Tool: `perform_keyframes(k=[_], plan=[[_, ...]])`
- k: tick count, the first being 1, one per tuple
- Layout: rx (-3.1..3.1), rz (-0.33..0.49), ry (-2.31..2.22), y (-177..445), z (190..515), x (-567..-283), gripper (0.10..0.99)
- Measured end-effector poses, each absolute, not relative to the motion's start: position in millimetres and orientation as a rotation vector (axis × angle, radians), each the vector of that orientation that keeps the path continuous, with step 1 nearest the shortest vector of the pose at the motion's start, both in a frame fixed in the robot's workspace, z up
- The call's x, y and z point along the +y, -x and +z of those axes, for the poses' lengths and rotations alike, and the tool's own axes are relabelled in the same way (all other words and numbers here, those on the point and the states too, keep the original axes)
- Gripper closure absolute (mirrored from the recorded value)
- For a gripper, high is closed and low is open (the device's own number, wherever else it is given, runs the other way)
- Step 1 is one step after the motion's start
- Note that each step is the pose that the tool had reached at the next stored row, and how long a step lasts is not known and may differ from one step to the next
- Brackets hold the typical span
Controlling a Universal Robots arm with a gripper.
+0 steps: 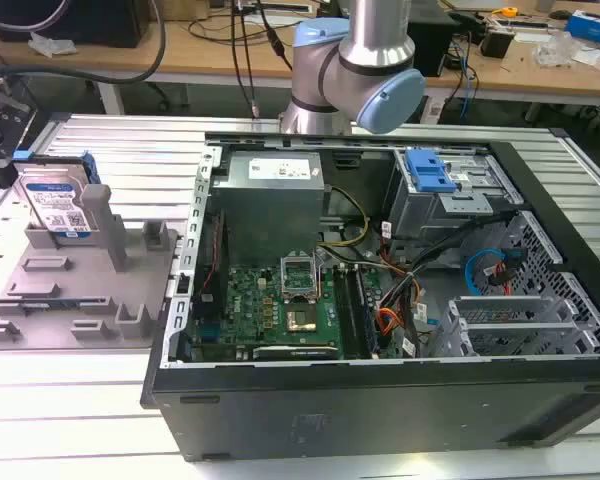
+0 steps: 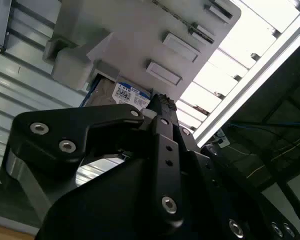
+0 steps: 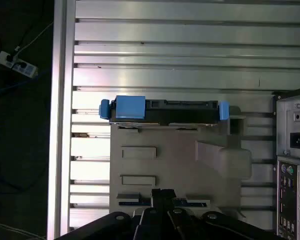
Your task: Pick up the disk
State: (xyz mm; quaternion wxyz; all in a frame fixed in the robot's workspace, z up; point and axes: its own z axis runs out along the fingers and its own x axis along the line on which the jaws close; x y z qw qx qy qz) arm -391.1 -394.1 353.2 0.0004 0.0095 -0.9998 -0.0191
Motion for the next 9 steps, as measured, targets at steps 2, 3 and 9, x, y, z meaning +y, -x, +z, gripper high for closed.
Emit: perform_keyframes(k=[2,3,9], plan=[[-3.14,-0.06,-0.03,391.1,353.2,-394.1,0.98],[-3.14,-0.06,-0.03,391.1,353.2,-394.1,0.98],[-3.14,-0.06,-0.031,391.1,353.2,-394.1,0.98]])
